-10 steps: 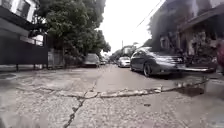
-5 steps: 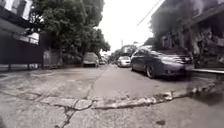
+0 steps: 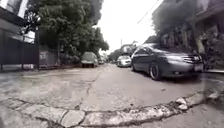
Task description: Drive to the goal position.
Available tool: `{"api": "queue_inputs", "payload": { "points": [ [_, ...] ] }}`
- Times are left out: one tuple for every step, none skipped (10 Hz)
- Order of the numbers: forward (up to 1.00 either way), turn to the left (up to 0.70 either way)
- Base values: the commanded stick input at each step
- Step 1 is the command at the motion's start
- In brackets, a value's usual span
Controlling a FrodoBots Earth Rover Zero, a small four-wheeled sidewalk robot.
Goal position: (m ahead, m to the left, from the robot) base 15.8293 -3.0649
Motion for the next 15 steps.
{"api": "queue_inputs", "payload": {
  "points": [
    [0.3, 0.0],
    [0.3, 0.0],
    [0.3, 0.0],
    [0.3, 0.0],
    [0.3, 0.0],
    [0.3, 0.0],
    [0.3, 0.0],
    [0.3, 0.0],
    [0.3, 0.0],
    [0.3, 0.0],
    [0.3, 0.0],
    [0.3, 0.0],
    [0.3, 0.0],
    [0.3, 0.0],
    [0.3, 0.0]
  ]
}}
